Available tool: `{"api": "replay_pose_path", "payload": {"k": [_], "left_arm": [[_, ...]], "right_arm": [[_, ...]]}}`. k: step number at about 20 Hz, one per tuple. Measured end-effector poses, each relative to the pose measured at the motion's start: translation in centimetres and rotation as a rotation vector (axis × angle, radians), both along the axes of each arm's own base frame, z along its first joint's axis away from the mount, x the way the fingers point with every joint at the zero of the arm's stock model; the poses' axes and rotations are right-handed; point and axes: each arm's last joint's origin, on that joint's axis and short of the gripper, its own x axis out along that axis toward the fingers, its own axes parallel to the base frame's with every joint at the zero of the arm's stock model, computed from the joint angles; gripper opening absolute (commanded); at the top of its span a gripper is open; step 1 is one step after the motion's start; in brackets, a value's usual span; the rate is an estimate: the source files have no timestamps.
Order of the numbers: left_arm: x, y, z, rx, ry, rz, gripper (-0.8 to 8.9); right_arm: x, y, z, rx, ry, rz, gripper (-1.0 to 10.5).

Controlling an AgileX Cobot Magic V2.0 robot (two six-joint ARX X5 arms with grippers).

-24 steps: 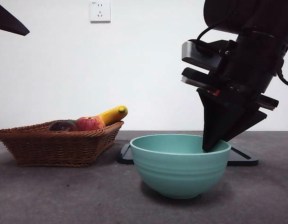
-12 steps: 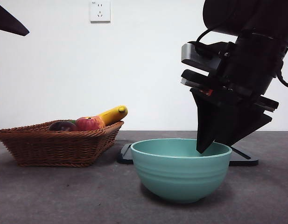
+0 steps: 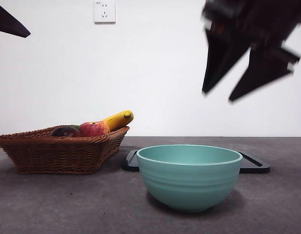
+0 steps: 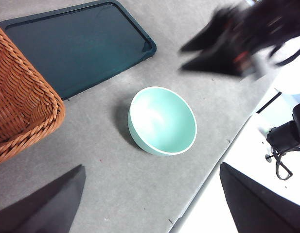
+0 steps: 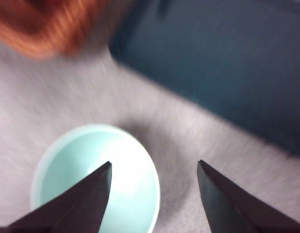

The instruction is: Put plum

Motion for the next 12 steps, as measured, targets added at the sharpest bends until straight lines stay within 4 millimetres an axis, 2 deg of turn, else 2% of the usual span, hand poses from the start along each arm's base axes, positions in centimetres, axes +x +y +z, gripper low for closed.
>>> {"api": "replay_pose_path", "payload": {"k": [4, 6, 9, 12], "left_arm": [[0.0, 0.0, 0.0, 0.0, 0.0, 0.0, 4.36], [0.0, 0.0, 0.0, 0.0, 0.0, 0.0, 4.36], [0.0, 0.0, 0.0, 0.0, 0.0, 0.0, 4.36], [0.0, 0.0, 0.0, 0.0, 0.0, 0.0, 4.36]], "right_arm": [[-2.3, -1.3, 4.5, 0.077, -0.074, 0.054, 2.8], [-3.5, -1.9, 6.0, 0.124, -0.074, 0.105, 2.8], [-5.6, -2.9, 6.6, 0.168, -0.016, 0.173, 2.8], [-7.4, -4.0, 6.5, 0.138, 0.053, 0.213, 2.8]]}}
